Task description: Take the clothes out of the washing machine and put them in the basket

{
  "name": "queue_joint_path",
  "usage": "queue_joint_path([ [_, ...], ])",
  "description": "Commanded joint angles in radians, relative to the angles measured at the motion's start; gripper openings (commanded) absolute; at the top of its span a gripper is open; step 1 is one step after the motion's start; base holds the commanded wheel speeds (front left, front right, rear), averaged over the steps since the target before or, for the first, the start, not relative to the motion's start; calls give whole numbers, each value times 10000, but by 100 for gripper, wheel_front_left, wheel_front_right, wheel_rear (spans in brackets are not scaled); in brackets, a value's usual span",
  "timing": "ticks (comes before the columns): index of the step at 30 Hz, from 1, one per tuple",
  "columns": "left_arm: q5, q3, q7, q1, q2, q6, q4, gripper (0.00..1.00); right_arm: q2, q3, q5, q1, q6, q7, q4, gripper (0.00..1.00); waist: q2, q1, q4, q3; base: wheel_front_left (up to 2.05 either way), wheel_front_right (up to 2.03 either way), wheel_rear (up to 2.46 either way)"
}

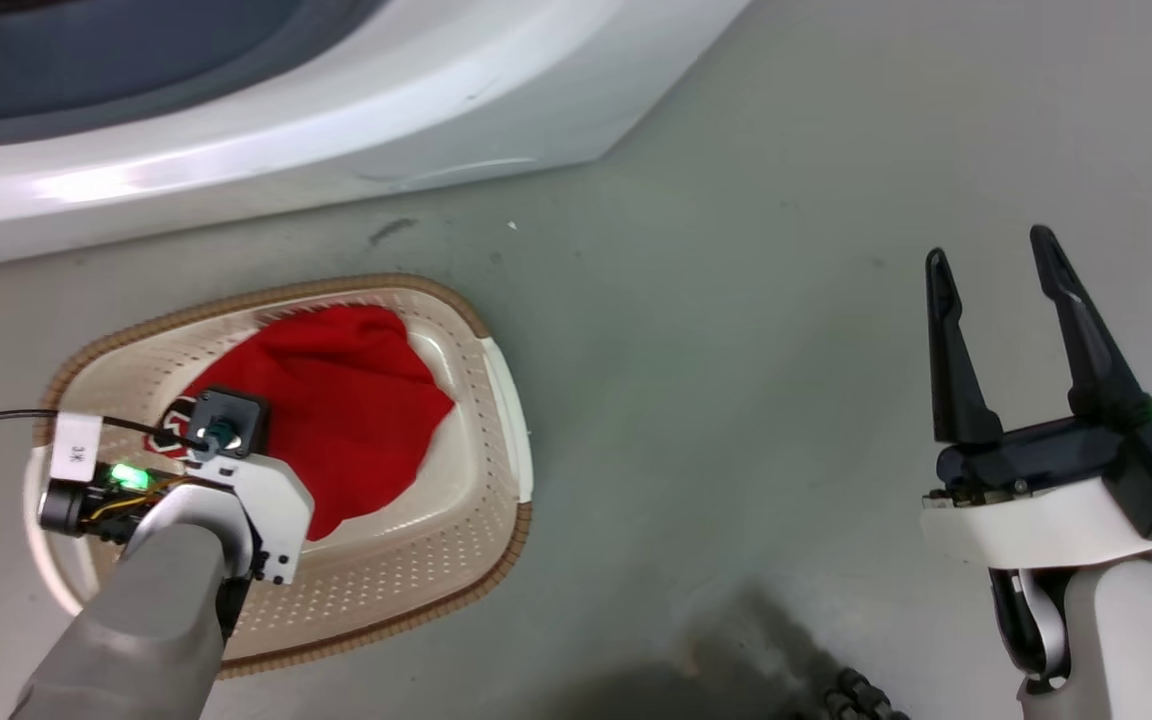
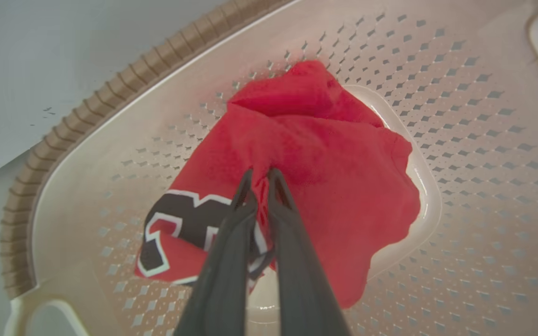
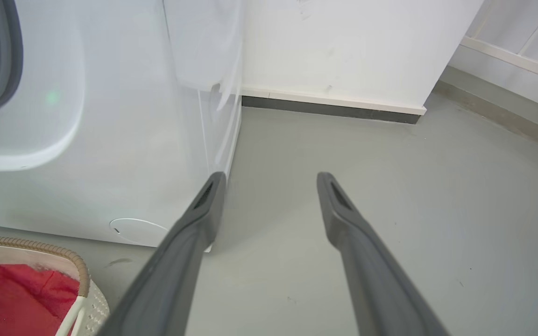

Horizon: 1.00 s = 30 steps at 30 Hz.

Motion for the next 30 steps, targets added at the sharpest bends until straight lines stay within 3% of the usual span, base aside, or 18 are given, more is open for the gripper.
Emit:
queue_joint_path([
  [1, -38, 38, -64, -185, -58, -52, 161, 0, 19, 3, 68, -140, -14, -24, -59, 100, 0, -2, -307, 341, 0, 0, 0],
  [11, -37, 79, -148, -665, -319, 66, 1061, 0, 19, 125, 268, -298, -14, -24, 15, 100, 0, -2, -360, 627, 0, 0, 0],
  [12, -68, 92, -153, -654, -364, 78, 1094, 23, 18, 110, 261, -306, -14, -26, 47, 100, 0, -2, -331, 582, 0, 0, 0],
  [13, -37, 93, -157, -655, -382, 129, 1078, 100, 18, 107, 251, -325, -14, -26, 61, 100, 0, -2, -303, 528, 0, 0, 0],
  [22, 59, 499, -143, 228, -249, 250, 23, 100, 16, 24, 64, -250, -14, -24, 349, 100, 0, -2, 45, -559, 0, 0, 0],
  [30, 474, 1491, -143, 1712, -156, 435, -2357, 100, 16, -240, -179, 196, -14, -26, 653, 100, 0, -2, 727, -2115, 0, 0, 0],
])
